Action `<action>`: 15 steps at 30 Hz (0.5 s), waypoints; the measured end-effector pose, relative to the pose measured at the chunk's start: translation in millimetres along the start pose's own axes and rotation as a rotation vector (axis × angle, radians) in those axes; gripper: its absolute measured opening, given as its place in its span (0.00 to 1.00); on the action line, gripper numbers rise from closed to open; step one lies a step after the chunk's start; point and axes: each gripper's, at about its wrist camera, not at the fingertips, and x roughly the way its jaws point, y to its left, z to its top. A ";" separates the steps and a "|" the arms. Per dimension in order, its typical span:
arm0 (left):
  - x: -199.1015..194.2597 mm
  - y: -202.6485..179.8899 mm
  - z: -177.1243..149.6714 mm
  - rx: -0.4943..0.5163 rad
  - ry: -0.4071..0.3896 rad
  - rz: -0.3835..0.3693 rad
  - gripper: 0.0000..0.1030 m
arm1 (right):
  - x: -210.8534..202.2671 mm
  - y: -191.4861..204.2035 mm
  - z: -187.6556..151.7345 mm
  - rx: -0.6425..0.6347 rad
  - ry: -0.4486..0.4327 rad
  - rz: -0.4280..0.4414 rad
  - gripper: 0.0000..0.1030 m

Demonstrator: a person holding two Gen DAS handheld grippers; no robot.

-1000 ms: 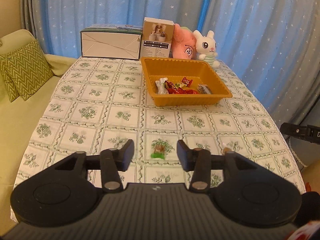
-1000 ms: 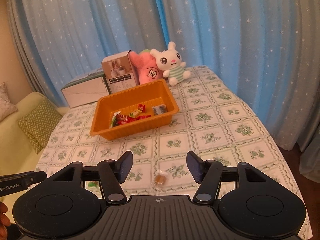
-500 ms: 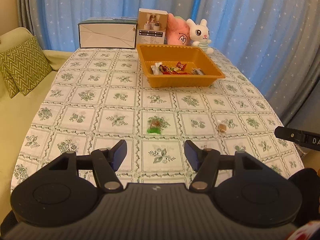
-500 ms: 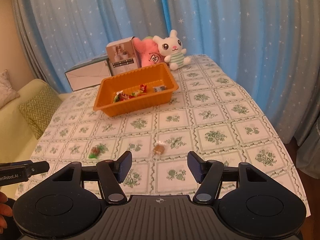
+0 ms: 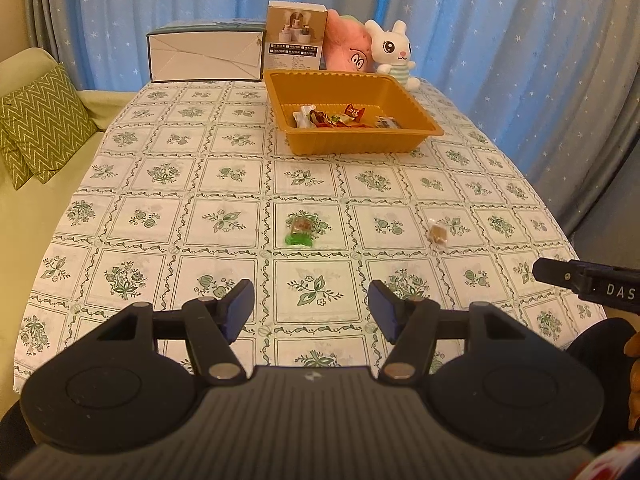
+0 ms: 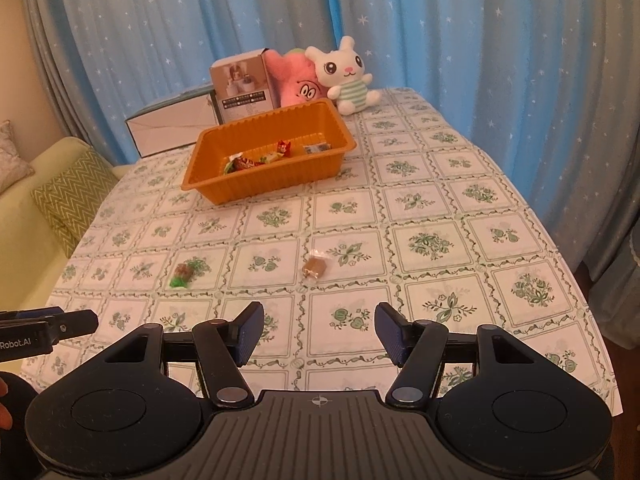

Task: Organize snacks
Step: 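Move both open tools back toward the remaining snacks on the tablecloth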

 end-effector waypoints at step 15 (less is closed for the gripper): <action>31.2 5.9 2.0 0.004 0.050 0.004 0.57 | 32.7 -2.5 -1.7 0.004 0.030 -0.016 0.60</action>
